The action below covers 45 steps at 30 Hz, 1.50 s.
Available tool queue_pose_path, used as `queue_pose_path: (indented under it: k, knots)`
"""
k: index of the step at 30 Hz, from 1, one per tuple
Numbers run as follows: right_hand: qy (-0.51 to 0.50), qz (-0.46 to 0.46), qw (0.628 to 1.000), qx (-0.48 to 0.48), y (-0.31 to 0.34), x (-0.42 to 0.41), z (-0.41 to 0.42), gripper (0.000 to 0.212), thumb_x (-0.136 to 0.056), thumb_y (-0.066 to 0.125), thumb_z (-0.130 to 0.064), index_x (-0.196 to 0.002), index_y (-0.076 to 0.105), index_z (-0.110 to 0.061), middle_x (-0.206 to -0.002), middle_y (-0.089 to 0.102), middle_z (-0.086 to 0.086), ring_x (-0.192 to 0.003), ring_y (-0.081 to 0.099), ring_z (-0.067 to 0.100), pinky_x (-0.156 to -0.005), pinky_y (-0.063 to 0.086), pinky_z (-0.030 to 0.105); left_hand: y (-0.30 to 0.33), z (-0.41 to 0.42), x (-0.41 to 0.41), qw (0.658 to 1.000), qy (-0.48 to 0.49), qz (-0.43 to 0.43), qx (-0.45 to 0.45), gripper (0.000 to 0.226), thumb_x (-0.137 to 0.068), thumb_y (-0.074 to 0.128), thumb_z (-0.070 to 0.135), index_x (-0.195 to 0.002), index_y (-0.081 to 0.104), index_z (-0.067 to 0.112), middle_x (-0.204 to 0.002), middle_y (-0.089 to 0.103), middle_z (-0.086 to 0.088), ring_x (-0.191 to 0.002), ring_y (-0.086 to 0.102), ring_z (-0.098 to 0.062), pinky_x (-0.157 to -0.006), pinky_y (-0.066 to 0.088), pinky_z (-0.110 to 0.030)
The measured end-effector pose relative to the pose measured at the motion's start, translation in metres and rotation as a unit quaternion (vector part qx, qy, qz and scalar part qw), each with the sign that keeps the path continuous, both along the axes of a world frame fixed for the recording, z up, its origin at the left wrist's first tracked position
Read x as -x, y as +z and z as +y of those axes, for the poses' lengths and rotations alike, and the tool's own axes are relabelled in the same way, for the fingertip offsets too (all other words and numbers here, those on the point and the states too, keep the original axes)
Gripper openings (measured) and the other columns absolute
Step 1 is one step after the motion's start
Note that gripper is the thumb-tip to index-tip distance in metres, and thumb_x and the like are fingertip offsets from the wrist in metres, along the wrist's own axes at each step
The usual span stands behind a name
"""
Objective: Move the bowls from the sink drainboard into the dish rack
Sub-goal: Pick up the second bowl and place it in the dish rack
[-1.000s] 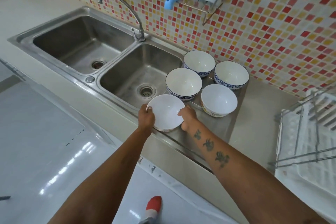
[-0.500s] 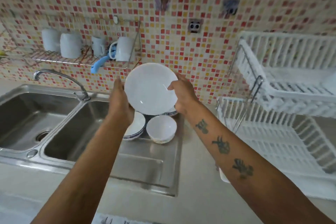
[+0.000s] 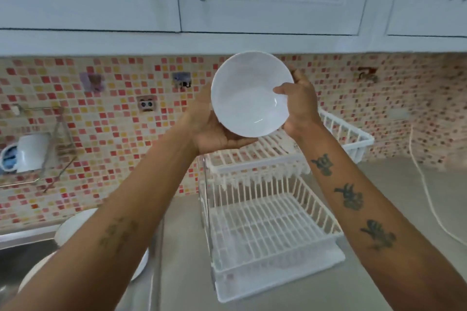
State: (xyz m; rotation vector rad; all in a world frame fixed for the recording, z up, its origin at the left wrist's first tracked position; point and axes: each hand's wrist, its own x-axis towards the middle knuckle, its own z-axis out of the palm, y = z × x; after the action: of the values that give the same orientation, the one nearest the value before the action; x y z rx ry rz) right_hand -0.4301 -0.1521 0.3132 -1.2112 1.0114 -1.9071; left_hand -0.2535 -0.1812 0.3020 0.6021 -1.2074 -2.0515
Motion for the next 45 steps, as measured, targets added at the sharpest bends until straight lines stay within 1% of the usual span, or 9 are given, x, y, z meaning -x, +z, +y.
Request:
queue_pose_path:
  k: [7,10,16,21,26,29,32,41,45]
  knots:
    - [-0.024,0.050,0.998,-0.008,0.000,0.087,-0.001,0.027,-0.081,0.052,-0.032,-0.101,0.065,-0.019,-0.111,0.063,0.005,-0.103,0.057,0.026,-0.083,0.047,0.045,0.011,-0.014,0.087,0.990,0.122,-0.043,0.050,0.051,-0.085,0.062,0.052,-0.123,0.051,0.020,-0.117,0.053,-0.016,-0.103,0.060,-0.038,-0.074,0.059,-0.056]
    - [-0.068,0.088,0.994,-0.021,-0.004,0.111,-0.006,0.028,-0.092,0.041,-0.039,-0.082,0.062,-0.024,-0.096,0.061,0.000,-0.097,0.054,0.019,-0.085,0.043,0.038,0.011,-0.021,0.117,0.967,0.166,-0.104,0.164,0.048,-0.083,0.068,0.047,-0.118,0.052,0.018,-0.114,0.060,-0.013,-0.097,0.062,-0.031,-0.071,0.059,-0.046]
    - [-0.154,0.150,0.969,-0.124,-0.017,0.141,-0.027,0.058,-0.073,0.040,-0.071,-0.067,0.058,-0.016,-0.074,0.054,0.010,-0.070,0.051,0.022,-0.070,0.039,0.036,-0.015,-0.036,0.163,0.837,0.243,-0.201,0.447,0.063,-0.060,0.089,0.034,-0.105,0.046,0.026,-0.114,0.058,-0.002,-0.094,0.063,-0.018,-0.068,0.060,-0.029]
    - [-0.154,0.140,0.956,-0.207,-0.044,0.151,-0.038,0.063,-0.072,0.054,-0.065,-0.098,0.067,-0.010,-0.093,0.070,0.006,-0.082,0.067,0.025,-0.077,0.056,0.039,-0.041,-0.056,0.189,0.757,0.235,-0.300,0.530,0.075,-0.053,0.092,0.038,-0.112,0.049,0.024,-0.132,0.045,-0.008,-0.119,0.042,-0.024,-0.097,0.045,-0.036]
    - [-0.120,0.095,0.953,-0.261,-0.050,0.160,-0.050,0.076,-0.067,0.058,-0.058,-0.125,0.057,-0.009,-0.114,0.068,0.012,-0.094,0.068,0.029,-0.073,0.057,0.037,-0.048,-0.064,0.203,0.750,0.224,-0.339,0.522,0.076,-0.054,0.091,0.039,-0.114,0.047,0.020,-0.126,0.047,-0.009,-0.116,0.043,-0.026,-0.088,0.041,-0.032]
    - [-0.113,0.093,0.947,-0.285,-0.050,0.159,-0.051,0.054,-0.083,0.057,-0.044,-0.123,0.054,-0.007,-0.104,0.067,0.008,-0.075,0.065,0.021,-0.055,0.047,0.027,-0.054,-0.063,0.204,0.748,0.216,-0.355,0.517,0.077,-0.055,0.091,0.038,-0.115,0.046,0.019,-0.122,0.048,-0.010,-0.113,0.046,-0.028,-0.094,0.047,-0.039]
    - [-0.105,0.094,0.943,-0.303,-0.052,0.163,-0.057,0.043,-0.088,0.056,-0.033,-0.122,0.054,-0.007,-0.085,0.064,0.007,-0.065,0.061,0.020,-0.062,0.051,0.031,-0.057,-0.062,0.206,0.732,0.206,-0.378,0.527,0.079,-0.054,0.092,0.036,-0.116,0.046,0.016,-0.121,0.048,-0.013,-0.110,0.049,-0.030,-0.094,0.049,-0.041]
    - [-0.069,0.096,0.935,-0.333,-0.053,0.166,-0.057,0.034,-0.090,0.050,-0.025,-0.121,0.053,-0.011,-0.101,0.067,0.013,-0.073,0.063,0.026,-0.063,0.051,0.033,-0.063,-0.066,0.209,0.718,0.179,-0.413,0.531,0.082,-0.055,0.091,0.037,-0.118,0.044,0.015,-0.122,0.047,-0.015,-0.109,0.050,-0.032,-0.091,0.051,-0.042]
    - [-0.045,0.102,0.932,-0.344,-0.053,0.167,-0.057,0.022,-0.093,0.047,-0.016,-0.114,0.049,-0.012,-0.085,0.059,0.011,-0.073,0.058,0.027,-0.061,0.048,0.034,-0.066,-0.067,0.209,0.707,0.165,-0.432,0.534,0.082,-0.057,0.091,0.037,-0.119,0.043,0.014,-0.123,0.046,-0.015,-0.108,0.050,-0.031,-0.090,0.051,-0.040]
